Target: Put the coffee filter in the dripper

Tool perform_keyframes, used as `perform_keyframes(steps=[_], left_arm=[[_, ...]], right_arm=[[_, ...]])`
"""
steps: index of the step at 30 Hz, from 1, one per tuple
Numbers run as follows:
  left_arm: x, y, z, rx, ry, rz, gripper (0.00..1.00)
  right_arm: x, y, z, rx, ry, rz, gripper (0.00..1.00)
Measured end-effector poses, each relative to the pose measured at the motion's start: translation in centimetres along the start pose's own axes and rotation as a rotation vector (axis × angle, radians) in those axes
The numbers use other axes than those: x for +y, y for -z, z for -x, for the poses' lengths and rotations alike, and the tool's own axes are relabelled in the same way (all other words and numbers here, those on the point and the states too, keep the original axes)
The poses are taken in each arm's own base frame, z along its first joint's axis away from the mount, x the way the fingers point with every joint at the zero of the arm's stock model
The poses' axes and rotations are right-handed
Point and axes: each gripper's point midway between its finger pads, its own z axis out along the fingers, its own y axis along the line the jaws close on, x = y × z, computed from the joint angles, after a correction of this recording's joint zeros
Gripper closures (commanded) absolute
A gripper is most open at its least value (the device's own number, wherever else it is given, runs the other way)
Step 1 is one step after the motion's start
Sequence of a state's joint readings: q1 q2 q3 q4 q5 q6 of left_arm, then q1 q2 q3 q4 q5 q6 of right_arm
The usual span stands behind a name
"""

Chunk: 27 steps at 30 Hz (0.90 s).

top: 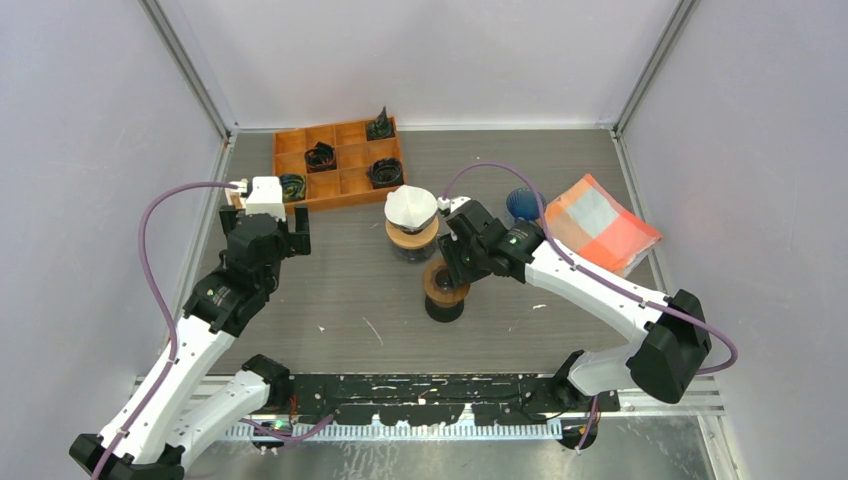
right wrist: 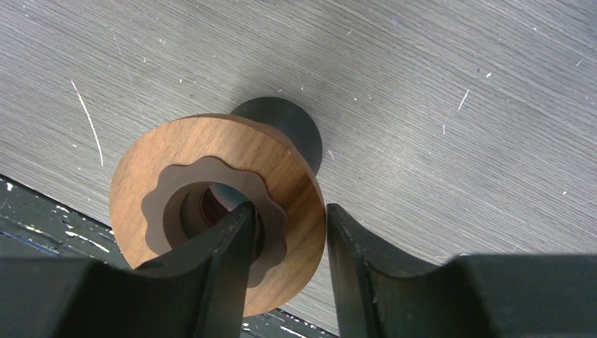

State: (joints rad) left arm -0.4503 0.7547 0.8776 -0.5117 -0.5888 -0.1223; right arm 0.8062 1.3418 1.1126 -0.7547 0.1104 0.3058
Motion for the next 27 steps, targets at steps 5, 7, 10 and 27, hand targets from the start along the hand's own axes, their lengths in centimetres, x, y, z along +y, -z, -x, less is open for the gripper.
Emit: perform_keyframes(steps=[5,7,10,27], left_arm=[[0.0,0.0,0.0,0.0,0.0,0.0,0.01],[0.0,0.0,0.0,0.0,0.0,-0.001,0.01],[-0.1,0.0,0.0,0.0,0.0,-0.003,0.01],[0.1,0.4,0.3,-0.018,0.012,-0.011,0.01]], right_arm=[[0.0,0.0,0.0,-0.002,-0.004,-0.003,0.44],[-0.1,0.1,0.1,-0.006,-0.004,-0.005,0.42],[-0.3,0.6,0.6,-0.028,-0.003,-0.013,0.41],[-12.6,3.7,6.6,-0.256,-0.256,-0.253,0.38]])
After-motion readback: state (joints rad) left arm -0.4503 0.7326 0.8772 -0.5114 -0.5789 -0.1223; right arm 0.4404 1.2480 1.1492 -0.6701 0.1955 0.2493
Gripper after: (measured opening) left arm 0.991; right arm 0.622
